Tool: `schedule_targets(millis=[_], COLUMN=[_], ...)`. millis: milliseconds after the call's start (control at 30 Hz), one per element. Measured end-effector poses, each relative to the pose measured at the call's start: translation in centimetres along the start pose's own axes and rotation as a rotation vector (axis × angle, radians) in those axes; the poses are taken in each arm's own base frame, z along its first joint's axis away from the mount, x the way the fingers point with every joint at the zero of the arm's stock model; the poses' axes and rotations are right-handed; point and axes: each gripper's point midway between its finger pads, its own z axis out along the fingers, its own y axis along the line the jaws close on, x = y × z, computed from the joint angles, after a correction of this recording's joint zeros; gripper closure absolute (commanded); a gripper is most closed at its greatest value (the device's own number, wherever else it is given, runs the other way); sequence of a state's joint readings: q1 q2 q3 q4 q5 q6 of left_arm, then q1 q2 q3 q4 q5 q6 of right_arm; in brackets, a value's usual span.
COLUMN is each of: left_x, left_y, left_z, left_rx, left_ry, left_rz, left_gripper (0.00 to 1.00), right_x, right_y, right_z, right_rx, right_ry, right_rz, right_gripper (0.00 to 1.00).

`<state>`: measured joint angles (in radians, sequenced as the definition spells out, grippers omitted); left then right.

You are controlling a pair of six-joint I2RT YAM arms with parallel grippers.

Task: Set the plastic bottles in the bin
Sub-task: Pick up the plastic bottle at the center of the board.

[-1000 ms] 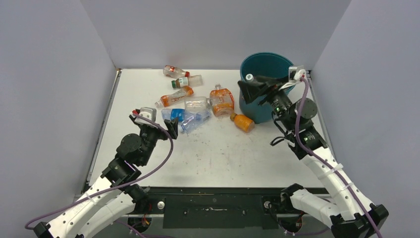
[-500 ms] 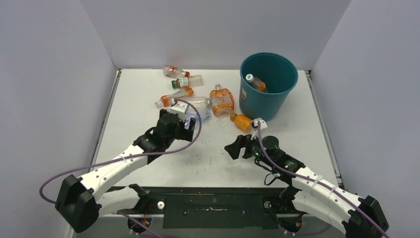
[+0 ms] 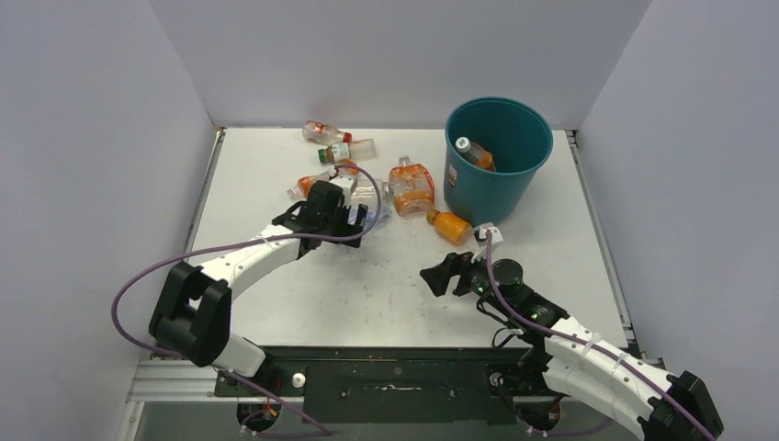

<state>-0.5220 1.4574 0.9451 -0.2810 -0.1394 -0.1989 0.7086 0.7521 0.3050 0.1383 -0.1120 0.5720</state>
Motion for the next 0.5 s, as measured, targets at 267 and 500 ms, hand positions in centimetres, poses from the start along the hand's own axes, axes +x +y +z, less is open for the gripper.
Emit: schedule_targets(millis=[267,500], left_x=[-0.4,-0.2], left_y=[-0.6,-1.0], left_z=[3.1,5.4], left_rx=[0.002,-0.007], left_ry=[0.055,0.091], left_rz=[0.041,0.062], left_gripper=[0.05,0.15], right_x=[-0.8,-2.0], right_y=[0.5,0.8], right_z=[-0.8,-2.3], right_rx=[-0.02,-0.027], right_ry=[-0.036,-0.087], right_rz=[0.001,0.002], right_gripper=[0.08,0.08])
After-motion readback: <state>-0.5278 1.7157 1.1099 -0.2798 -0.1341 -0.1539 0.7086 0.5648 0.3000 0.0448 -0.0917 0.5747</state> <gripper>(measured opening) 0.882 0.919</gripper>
